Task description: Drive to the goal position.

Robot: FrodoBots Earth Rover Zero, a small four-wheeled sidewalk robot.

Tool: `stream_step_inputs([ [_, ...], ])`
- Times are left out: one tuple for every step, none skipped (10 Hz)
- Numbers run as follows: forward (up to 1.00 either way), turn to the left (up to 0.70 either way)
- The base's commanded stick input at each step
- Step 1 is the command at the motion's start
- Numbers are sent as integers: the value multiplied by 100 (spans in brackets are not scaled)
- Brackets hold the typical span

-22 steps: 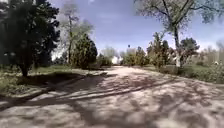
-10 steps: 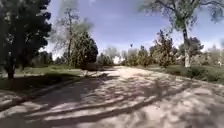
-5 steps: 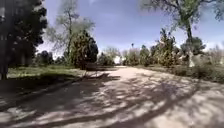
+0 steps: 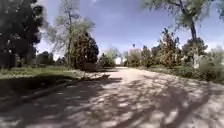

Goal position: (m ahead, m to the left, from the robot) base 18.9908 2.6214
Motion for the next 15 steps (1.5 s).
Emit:
stream_step_inputs([
  [70, 0],
  [70, 0],
  [70, 0],
  [70, 0],
  [70, 0],
  [70, 0],
  [70, 0],
  [70, 0],
  [70, 0],
  [70, 0],
  [70, 0],
  [70, 0],
  [70, 0],
  [70, 0],
  [70, 0],
])
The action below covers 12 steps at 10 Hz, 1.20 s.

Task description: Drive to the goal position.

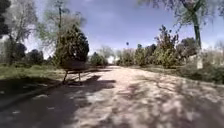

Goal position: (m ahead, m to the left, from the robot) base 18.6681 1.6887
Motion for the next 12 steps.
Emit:
stream_step_inputs([
  [70, 0],
  [70, 0],
  [70, 0],
  [70, 0],
  [70, 0],
  [70, 0],
  [70, 0],
  [70, 0],
  [70, 0],
  [70, 0],
  [70, 0],
  [70, 0],
])
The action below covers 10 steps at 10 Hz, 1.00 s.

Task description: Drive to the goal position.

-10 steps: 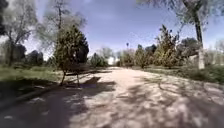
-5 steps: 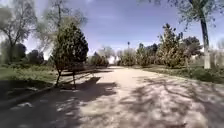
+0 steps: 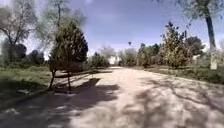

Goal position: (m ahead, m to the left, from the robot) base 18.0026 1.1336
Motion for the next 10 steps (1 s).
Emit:
stream_step_inputs([
  [70, 0],
  [70, 0],
  [70, 0],
  [70, 0],
  [70, 0],
  [70, 0],
  [70, 0],
  [70, 0],
  [70, 0],
  [70, 0],
])
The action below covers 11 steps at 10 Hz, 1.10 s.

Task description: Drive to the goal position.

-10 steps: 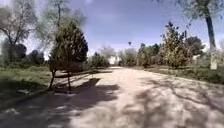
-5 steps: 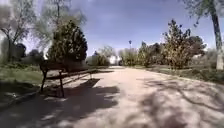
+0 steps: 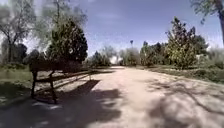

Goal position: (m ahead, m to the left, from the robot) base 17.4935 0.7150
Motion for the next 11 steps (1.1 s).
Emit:
stream_step_inputs([
  [70, 0],
  [70, 0],
  [70, 0],
  [70, 0],
  [70, 0],
  [70, 0],
  [70, 0],
  [70, 0],
  [70, 0],
  [70, 0],
  [70, 0],
])
